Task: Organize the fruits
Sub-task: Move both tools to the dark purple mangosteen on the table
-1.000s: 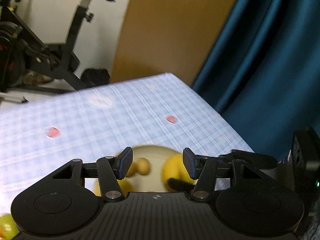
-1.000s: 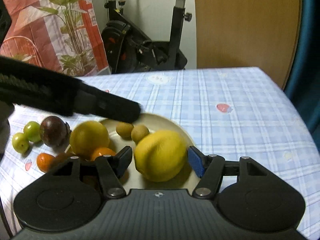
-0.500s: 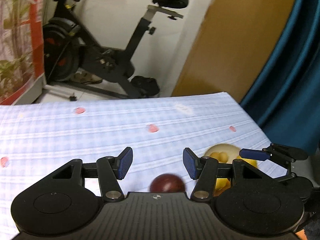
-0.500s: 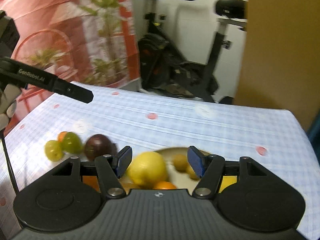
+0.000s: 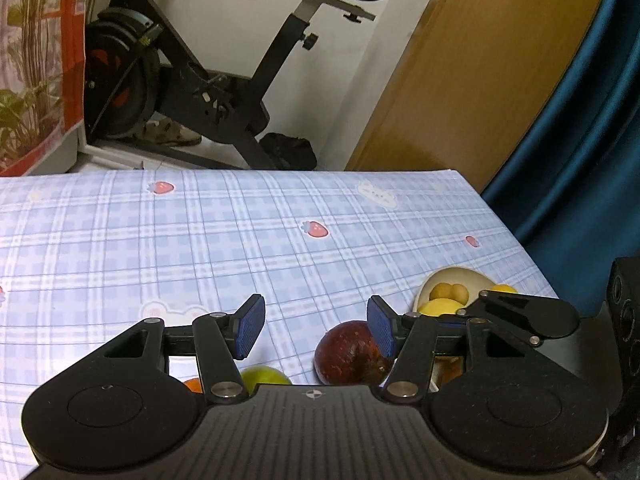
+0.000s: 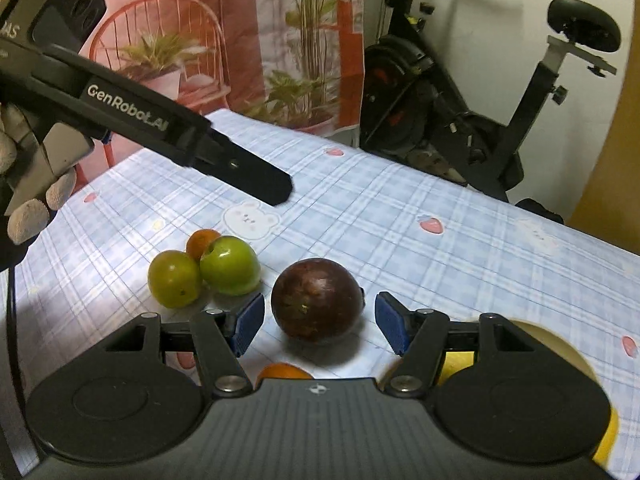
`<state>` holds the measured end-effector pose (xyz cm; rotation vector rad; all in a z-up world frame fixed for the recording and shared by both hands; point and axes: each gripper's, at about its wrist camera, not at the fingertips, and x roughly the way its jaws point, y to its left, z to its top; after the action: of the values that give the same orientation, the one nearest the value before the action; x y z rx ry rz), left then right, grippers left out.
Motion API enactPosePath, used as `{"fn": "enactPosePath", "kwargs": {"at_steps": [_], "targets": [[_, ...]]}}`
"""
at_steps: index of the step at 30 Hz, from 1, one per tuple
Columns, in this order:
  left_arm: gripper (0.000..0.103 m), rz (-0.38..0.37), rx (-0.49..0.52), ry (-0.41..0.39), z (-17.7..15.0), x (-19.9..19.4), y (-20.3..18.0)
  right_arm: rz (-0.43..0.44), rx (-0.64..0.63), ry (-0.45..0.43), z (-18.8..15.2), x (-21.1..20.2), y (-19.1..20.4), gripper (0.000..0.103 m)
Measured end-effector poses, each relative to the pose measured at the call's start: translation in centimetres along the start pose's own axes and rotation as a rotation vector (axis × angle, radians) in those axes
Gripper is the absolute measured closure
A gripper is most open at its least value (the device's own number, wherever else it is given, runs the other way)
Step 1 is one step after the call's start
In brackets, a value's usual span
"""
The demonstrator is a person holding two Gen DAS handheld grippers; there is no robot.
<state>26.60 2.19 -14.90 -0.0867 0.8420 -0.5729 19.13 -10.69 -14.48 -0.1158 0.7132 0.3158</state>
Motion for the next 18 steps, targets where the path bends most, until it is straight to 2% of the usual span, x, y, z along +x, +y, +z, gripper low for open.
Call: {"fn": "enactPosePath", "kwargs": {"at_steps": [7,8,11,12,18], "targets": [[0.045,-0.012,0.004,0.011,0.4,2.1,-0.8,-0.005,-0.002,0.003,0.9,1.8,0.1,0.04],[0.045,-0.009,0.009,0.014,0.5,2.2,-0.8,-0.002,-0.014,0.002,1.0,1.8,0.2,0.045],[0.046,-0.008,0.033,0.048,0.4,2.8,-1.1,0.014,-0.042,-0.007,0.9,1.5,0.7,0.049],[0.046,-0.002,0.054,0.06,0.2,2.9,-1.3,0.019,-0.048,-0.012,0.9,1.3,0.9,0.053],[0.047,0.004,0.052,0.086,-0.6,2.6,-0.8,0.047,-0.106,-0.031,0.2,0.1,2.4,0.055]]}}
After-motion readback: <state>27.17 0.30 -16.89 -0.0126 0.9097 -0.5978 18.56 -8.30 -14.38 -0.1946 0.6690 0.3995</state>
